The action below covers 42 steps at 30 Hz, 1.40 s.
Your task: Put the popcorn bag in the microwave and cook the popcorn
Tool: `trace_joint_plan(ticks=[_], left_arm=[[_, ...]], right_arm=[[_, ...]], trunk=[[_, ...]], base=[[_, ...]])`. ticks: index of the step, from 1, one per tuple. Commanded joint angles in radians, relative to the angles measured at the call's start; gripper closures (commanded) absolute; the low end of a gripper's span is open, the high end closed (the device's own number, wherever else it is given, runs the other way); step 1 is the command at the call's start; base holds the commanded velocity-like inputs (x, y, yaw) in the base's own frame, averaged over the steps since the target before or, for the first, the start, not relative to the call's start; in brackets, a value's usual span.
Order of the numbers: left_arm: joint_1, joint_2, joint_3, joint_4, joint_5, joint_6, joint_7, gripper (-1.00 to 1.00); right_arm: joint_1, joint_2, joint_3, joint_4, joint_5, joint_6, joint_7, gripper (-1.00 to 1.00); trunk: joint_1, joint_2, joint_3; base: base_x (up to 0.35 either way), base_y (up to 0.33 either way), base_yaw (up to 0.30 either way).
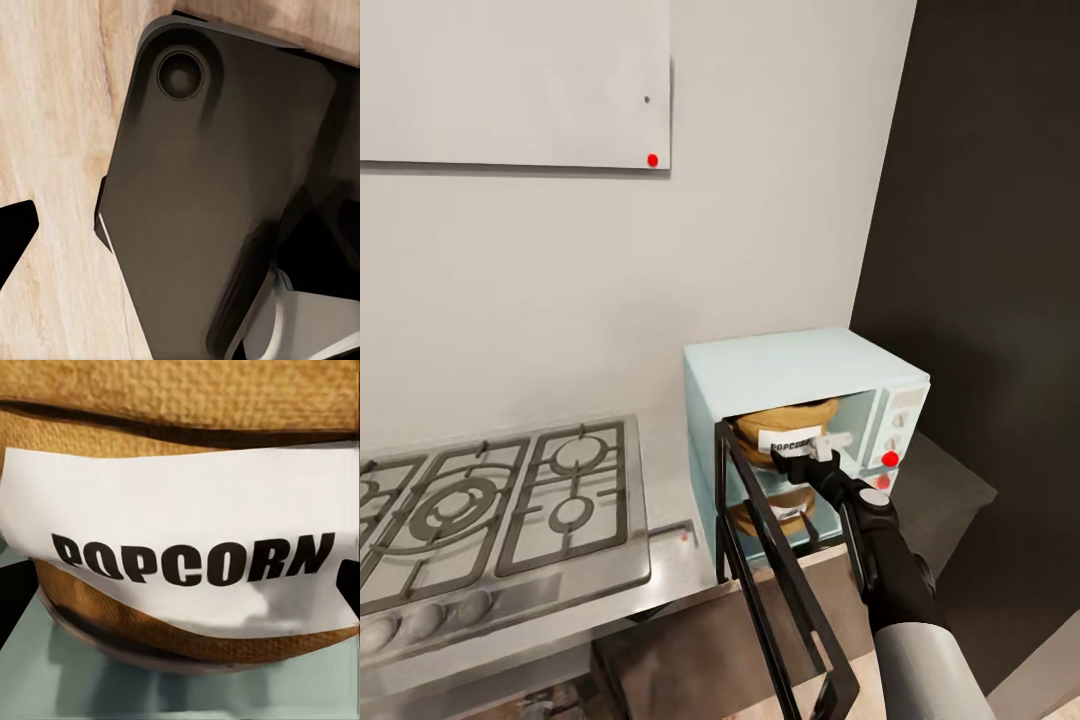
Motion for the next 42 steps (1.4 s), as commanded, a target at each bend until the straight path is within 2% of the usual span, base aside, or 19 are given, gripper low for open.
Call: trace_joint_plan(ticks=[1, 24, 27, 30, 32, 35, 37, 38, 40, 42], left_arm=[[0.000, -0.001, 0.000, 0.000, 0.003, -0.003, 0.003, -1.00], [0.000, -0.002, 0.001, 0.000, 0.004, -0.003, 0.004, -1.00], [0.000, -0.002, 0.001, 0.000, 0.003, -0.003, 0.004, -1.00], [0.000, -0.002, 0.001, 0.000, 0.003, -0.003, 0.003, -1.00], [0.000, -0.002, 0.001, 0.000, 0.003, -0.003, 0.003, -1.00], [0.000, -0.002, 0.001, 0.000, 0.003, -0.003, 0.004, -1.00], [0.000, -0.002, 0.001, 0.000, 0.003, -0.003, 0.003, -1.00], [0.000, -0.002, 0.001, 0.000, 0.003, -0.003, 0.004, -1.00], [0.000, -0.002, 0.001, 0.000, 0.003, -0.003, 0.004, -1.00], [0.000, -0.002, 0.001, 0.000, 0.003, -0.003, 0.004, -1.00]], right_arm=[[-0.001, 0.001, -0.004, -0.003, 0.010, 0.003, 0.009, -1.00], [-0.001, 0.001, -0.016, -0.040, 0.007, 0.020, -0.004, -1.00], [-0.001, -0.007, -0.017, -0.041, 0.004, 0.022, -0.004, -1.00], [-0.001, -0.033, -0.025, -0.031, 0.002, 0.022, -0.004, -1.00], [-0.001, -0.063, -0.054, -0.028, 0.001, 0.022, -0.003, -1.00], [0.000, -0.091, -0.087, -0.022, 0.001, 0.021, -0.003, -1.00], [0.015, -0.135, -0.109, -0.003, 0.001, 0.020, -0.003, -1.00], [0.024, -0.147, -0.112, 0.013, 0.001, 0.020, -0.003, -1.00], [0.043, -0.187, -0.118, 0.142, 0.001, 0.019, -0.005, -1.00], [0.044, -0.198, -0.118, 0.205, 0.001, 0.017, -0.006, -1.00]], trunk=[[0.000, -0.001, -0.001], [0.000, -0.001, -0.001], [0.000, -0.001, -0.001], [0.000, -0.001, -0.001], [0.000, -0.001, -0.001], [0.000, -0.001, -0.001], [0.000, -0.001, -0.001], [0.000, -0.001, -0.001], [0.000, -0.001, -0.001], [0.000, -0.001, -0.001]], base=[[-0.007, 0.000, 0.000], [-0.279, -0.071, 0.000], [-0.293, -0.079, 0.000], [-0.288, -0.079, 0.000], [-0.286, -0.079, 0.000], [-0.286, -0.078, 0.000], [-0.286, -0.078, 0.000], [-0.285, -0.078, 0.000], [-0.220, -0.040, 0.000], [-0.131, -0.009, 0.000]])
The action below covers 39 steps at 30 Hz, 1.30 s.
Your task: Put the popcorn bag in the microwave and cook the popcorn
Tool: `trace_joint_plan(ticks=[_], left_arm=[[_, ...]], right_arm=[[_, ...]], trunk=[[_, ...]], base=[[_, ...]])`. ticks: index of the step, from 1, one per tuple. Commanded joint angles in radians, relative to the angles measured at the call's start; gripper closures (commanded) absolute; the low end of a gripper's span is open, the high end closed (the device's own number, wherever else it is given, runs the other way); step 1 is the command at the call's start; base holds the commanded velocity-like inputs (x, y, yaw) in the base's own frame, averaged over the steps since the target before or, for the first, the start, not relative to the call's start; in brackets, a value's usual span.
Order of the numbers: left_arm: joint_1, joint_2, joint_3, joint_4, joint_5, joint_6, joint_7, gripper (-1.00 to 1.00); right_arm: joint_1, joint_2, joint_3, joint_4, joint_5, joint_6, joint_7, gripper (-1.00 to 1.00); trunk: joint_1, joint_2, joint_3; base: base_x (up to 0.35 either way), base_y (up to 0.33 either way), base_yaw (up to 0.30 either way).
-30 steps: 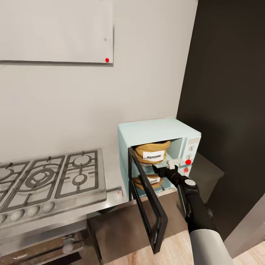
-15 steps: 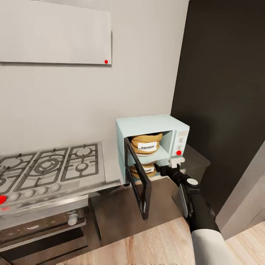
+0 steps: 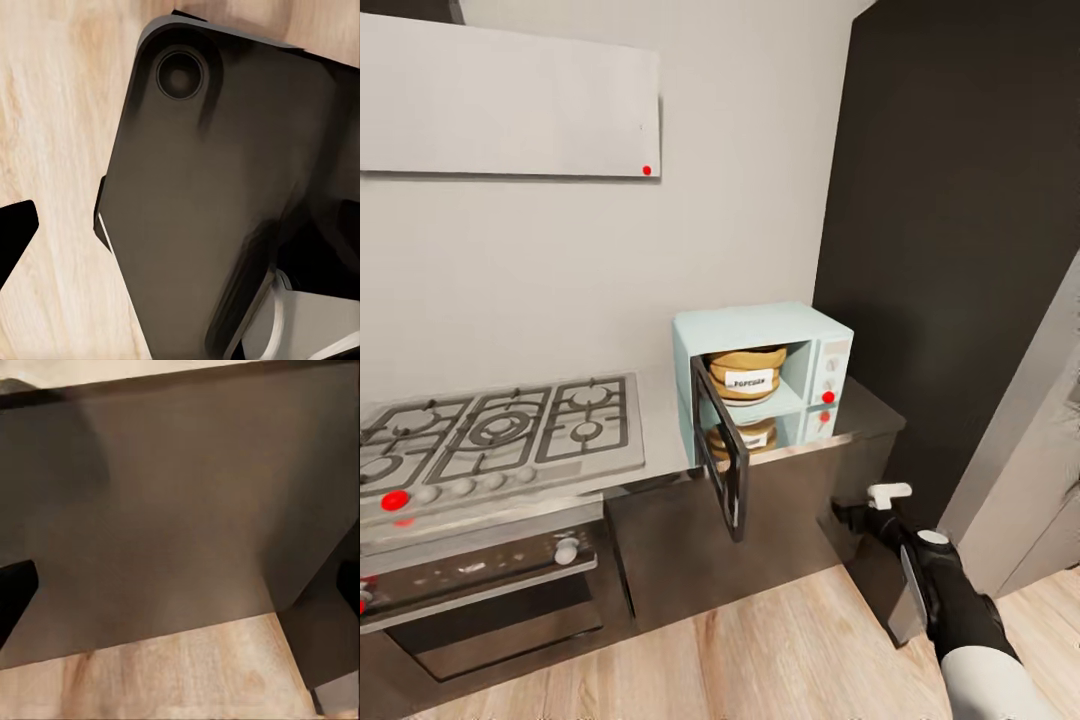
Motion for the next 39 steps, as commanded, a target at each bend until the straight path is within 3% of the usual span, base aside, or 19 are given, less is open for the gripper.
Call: trace_joint_plan(ticks=[1, 5, 9, 11, 15, 17, 19, 22, 28, 36, 39], left_arm=[[0.000, 0.000, 0.000, 0.000, 0.003, -0.003, 0.003, -1.00], [0.000, 0.000, 0.000, 0.000, 0.004, -0.003, 0.003, -1.00], [0.000, 0.000, 0.000, 0.000, 0.004, -0.003, 0.003, -1.00], [0.000, -0.001, 0.000, 0.000, 0.005, -0.003, 0.003, -1.00], [0.000, -0.002, 0.000, 0.000, 0.005, -0.003, 0.003, -1.00], [0.000, -0.001, 0.000, 0.000, 0.005, -0.003, 0.003, -1.00], [0.000, 0.000, 0.000, 0.000, 0.005, -0.003, 0.003, -1.00], [0.000, -0.002, 0.000, 0.000, 0.005, -0.003, 0.003, -1.00], [0.000, -0.001, 0.008, 0.000, 0.008, -0.004, 0.003, -1.00], [0.000, 0.000, 0.009, 0.000, 0.009, -0.004, 0.003, -1.00], [0.000, 0.000, 0.009, 0.000, 0.034, -0.004, 0.003, -1.00]], right_arm=[[0.000, -0.006, -0.003, 0.049, 0.009, 0.000, 0.007, -1.00], [0.000, -0.035, -0.003, 0.222, 0.009, -0.012, 0.003, -1.00], [0.000, -0.042, -0.002, 0.374, 0.011, -0.018, 0.004, -1.00], [0.000, -0.042, 0.001, 0.512, 0.013, -0.035, 0.002, -1.00], [0.000, -0.051, 0.004, 0.772, 0.075, -0.131, -0.012, -1.00], [0.000, -0.060, 0.005, 0.888, 0.084, -0.143, -0.017, -1.00], [0.007, -0.082, 0.007, 0.943, 0.087, -0.150, -0.036, -1.00], [0.116, -0.100, 0.007, 0.964, 0.087, -0.189, -0.097, -1.00], [0.364, -0.098, 0.005, 0.971, 0.078, -0.353, -0.284, -1.00], [0.374, -0.093, 0.004, 0.971, 0.078, -0.358, -0.304, -1.00], [0.374, -0.098, -0.002, 0.970, 0.063, -0.357, -0.306, -1.00]], trunk=[[0.000, -0.001, -0.001], [0.000, -0.001, -0.001], [0.000, -0.001, -0.001], [0.000, -0.001, -0.001], [0.000, -0.001, -0.001], [0.000, -0.001, -0.001], [0.000, -0.001, -0.001], [0.000, -0.001, -0.001], [0.000, -0.001, -0.001], [0.000, -0.001, -0.001], [0.000, -0.001, -0.001]], base=[[-0.057, -0.003, 0.000], [-0.016, -0.001, 0.000], [-0.001, 0.000, 0.000], [0.000, 0.000, 0.000], [0.000, 0.000, 0.000], [0.000, 0.000, 0.000], [0.000, 0.000, 0.000], [0.000, 0.000, 0.000], [0.000, 0.000, 0.000], [0.000, 0.000, 0.000], [0.000, 0.000, 0.000]])
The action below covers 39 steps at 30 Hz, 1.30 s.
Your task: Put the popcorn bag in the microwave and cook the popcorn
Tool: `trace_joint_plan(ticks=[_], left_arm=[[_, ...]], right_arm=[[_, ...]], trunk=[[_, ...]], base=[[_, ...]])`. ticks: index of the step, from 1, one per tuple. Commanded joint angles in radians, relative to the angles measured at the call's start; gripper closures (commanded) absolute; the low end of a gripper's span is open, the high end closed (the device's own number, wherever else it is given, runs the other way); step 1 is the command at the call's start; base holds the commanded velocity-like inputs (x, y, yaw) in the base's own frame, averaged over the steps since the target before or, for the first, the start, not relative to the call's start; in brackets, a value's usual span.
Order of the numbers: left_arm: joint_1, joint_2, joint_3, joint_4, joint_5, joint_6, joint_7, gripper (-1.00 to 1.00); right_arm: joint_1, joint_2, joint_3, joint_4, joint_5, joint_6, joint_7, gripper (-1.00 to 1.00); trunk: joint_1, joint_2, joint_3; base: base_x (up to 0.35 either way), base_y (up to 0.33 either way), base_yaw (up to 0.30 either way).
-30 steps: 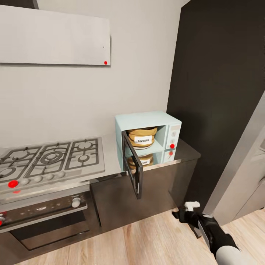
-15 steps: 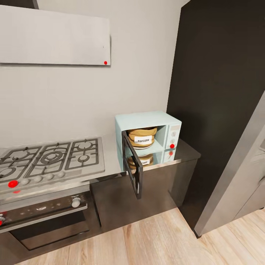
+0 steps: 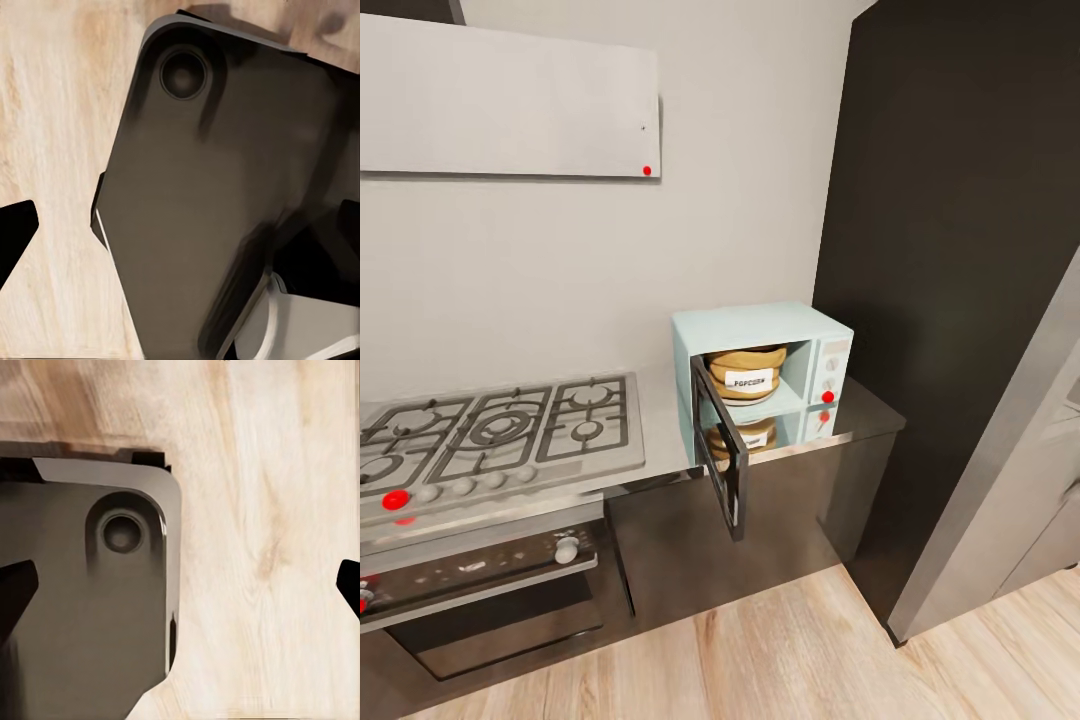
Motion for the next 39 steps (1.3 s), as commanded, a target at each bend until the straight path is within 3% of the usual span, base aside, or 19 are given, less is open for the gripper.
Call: trace_joint_plan(ticks=[1, 6, 19, 33, 39], left_arm=[[0.000, 0.000, 0.000, 0.000, 0.011, -0.003, 0.003, -1.00], [0.000, 0.000, 0.000, 0.000, 0.025, -0.002, 0.003, -1.00], [0.000, 0.000, -0.002, -0.001, 0.025, -0.003, 0.003, -1.00], [0.000, 0.000, -0.002, 0.000, 0.024, -0.003, 0.003, -1.00], [0.000, -0.002, -0.003, 0.000, 0.023, -0.003, 0.003, -1.00]], right_arm=[[-0.001, -0.002, -0.009, 0.003, 0.003, -0.004, 0.002, -1.00], [-0.001, -0.003, -0.009, 0.004, -0.003, -0.005, 0.000, -1.00], [0.003, -0.004, -0.002, 0.004, 0.002, -0.003, -0.001, -1.00], [0.002, 0.003, 0.000, 0.003, 0.004, -0.011, -0.046, -1.00], [0.003, 0.008, 0.001, 0.004, 0.059, -0.014, -0.046, -1.00]], trunk=[[0.000, -0.001, -0.001], [0.000, -0.001, -0.001], [0.000, -0.001, -0.001], [0.000, -0.001, -0.001], [0.000, -0.001, -0.001]], base=[[0.000, 0.000, 0.000], [0.000, 0.000, 0.063], [0.000, 0.000, 0.269], [0.000, 0.000, 0.225], [0.000, 0.000, 0.006]])
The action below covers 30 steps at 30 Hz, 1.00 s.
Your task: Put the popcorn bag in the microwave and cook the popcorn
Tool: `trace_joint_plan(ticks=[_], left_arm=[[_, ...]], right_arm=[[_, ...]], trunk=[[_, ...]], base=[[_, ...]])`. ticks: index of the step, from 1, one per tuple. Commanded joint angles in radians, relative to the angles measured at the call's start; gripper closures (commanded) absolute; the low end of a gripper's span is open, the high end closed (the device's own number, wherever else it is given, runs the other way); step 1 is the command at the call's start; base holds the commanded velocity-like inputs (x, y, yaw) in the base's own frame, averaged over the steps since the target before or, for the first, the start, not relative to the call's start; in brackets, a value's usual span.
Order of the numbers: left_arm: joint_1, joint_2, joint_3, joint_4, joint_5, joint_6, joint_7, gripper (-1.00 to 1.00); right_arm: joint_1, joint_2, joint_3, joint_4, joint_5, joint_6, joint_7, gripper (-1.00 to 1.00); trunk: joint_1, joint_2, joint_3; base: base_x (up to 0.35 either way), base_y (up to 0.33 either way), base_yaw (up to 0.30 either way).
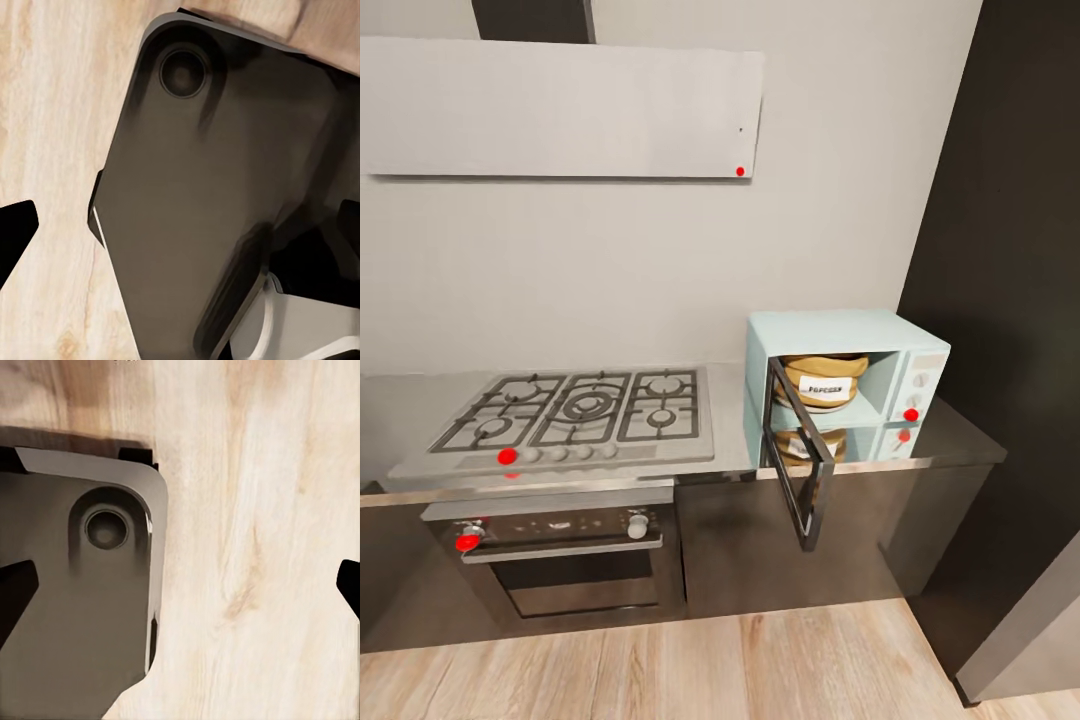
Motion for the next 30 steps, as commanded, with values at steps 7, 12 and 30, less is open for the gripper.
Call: trace_joint_plan(ticks=[7, 12, 30], left_arm=[[0.000, -0.002, 0.001, 0.000, 0.003, -0.002, 0.003, -1.00], [0.000, -0.001, 0.001, 0.000, 0.003, -0.002, 0.003, -1.00], [0.000, 0.000, 0.003, 0.000, 0.005, -0.003, 0.003, -1.00]], right_arm=[[-0.001, 0.000, -0.008, 0.004, 0.016, -0.007, 0.003, -1.00], [-0.002, -0.001, -0.008, 0.004, 0.016, -0.005, 0.007, -1.00], [-0.002, -0.014, -0.011, 0.002, 0.012, -0.007, 0.018, -1.00]], trunk=[[0.000, -0.001, -0.001], [0.000, -0.001, -0.001], [0.000, -0.001, -0.001]], base=[[0.003, -0.004, 0.000], [0.086, -0.197, 0.000], [0.067, -0.263, 0.021]])
